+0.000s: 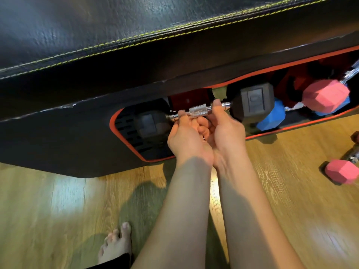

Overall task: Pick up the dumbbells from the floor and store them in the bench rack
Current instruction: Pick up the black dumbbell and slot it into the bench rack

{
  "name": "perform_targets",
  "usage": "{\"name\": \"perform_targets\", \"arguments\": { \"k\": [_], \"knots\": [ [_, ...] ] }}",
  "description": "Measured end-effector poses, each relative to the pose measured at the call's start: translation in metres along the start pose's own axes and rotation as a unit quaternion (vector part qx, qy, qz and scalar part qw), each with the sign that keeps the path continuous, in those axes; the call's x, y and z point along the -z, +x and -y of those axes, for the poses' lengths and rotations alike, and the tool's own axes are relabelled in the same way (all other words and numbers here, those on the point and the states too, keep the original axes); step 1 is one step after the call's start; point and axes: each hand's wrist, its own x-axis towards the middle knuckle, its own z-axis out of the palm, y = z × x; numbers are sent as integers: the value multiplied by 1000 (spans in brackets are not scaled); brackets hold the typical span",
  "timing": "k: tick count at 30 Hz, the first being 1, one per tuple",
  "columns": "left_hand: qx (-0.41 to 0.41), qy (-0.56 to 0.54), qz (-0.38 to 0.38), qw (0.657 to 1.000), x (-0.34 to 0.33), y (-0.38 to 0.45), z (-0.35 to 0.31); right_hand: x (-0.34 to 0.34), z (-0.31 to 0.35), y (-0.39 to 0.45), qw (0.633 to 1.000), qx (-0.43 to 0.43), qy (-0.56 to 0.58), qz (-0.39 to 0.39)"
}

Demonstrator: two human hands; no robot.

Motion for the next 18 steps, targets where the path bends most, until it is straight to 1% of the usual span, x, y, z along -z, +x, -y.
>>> {"name": "perform_targets", "arguments": {
  "k": [4, 7, 13, 18],
  "knots": [
    [-7, 34, 25, 999, -7, 2, -3, -6, 6, 1, 999, 0, 18, 31],
    [-10, 37, 24, 999, -7, 4, -5, -7, 5, 2, 998, -14, 27, 56],
    [-1, 28, -3, 1000, -9, 5, -9, -10, 6, 2, 998, -21, 1, 52],
    [4, 24, 1, 1000, -11, 9, -10, -9, 6, 4, 997, -16, -6, 70]
  ]
}}
